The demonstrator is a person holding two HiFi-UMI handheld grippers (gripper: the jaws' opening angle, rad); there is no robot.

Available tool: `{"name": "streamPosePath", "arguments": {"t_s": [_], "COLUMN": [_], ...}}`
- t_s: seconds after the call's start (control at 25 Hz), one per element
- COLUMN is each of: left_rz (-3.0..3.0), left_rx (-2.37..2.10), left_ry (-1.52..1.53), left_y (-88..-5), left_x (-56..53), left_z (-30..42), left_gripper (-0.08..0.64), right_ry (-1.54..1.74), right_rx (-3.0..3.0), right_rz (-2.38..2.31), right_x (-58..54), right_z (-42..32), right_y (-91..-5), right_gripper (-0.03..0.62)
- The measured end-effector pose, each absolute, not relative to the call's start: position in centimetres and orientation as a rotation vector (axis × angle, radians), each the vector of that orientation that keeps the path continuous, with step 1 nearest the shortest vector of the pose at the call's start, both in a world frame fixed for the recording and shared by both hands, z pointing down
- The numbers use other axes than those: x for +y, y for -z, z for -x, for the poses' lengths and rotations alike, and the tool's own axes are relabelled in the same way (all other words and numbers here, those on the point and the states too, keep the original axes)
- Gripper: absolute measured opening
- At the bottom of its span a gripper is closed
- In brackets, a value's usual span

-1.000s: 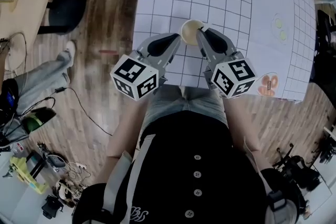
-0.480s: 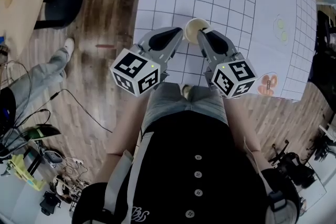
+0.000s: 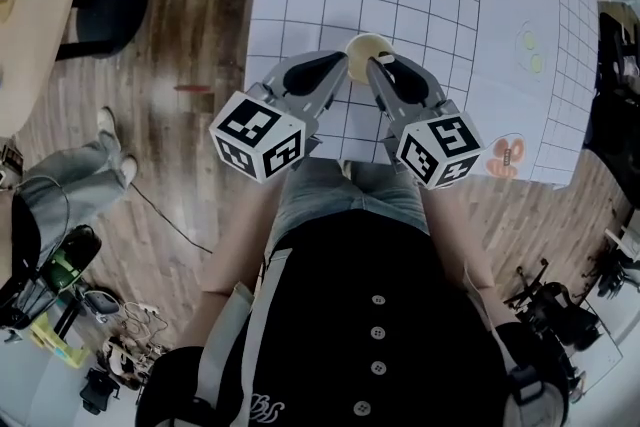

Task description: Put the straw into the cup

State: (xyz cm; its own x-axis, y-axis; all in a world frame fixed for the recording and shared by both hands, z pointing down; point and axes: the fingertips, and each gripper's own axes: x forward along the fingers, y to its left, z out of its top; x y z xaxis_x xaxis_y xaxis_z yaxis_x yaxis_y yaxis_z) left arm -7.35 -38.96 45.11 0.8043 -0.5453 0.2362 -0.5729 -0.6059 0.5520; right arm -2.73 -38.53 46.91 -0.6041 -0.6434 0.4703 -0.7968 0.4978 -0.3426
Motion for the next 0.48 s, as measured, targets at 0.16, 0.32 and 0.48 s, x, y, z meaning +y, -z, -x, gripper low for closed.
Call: {"name": "streamPosePath", "arguments": {"t_s": [0.16, 0.32, 0.48], "left_rz": [-2.357, -2.351, -2.354], "left_rx": [-0.818, -0.821, -0.817], "left_ry": [-0.057, -0.058, -0.053], "left_y": [-45.19, -45.3, -45.13], "left_x": [-38.85, -38.8, -38.72], "left_z": [7.18, 7.33, 7.1], "left_gripper": [-0.002, -0.002, -0.002], "right_ry": [-0.774, -0.781, -0.777], "right_rx": [-2.456, -2.457, -2.453], "right_rz": [-1.233, -1.226, -1.247], "right_x": [-38.74, -38.71, -38.84], "right_z": [2.24, 2.21, 1.8], "right_y": [-46.82, -46.74, -46.58], "right_gripper": [0.086, 0.108, 0.141]}}
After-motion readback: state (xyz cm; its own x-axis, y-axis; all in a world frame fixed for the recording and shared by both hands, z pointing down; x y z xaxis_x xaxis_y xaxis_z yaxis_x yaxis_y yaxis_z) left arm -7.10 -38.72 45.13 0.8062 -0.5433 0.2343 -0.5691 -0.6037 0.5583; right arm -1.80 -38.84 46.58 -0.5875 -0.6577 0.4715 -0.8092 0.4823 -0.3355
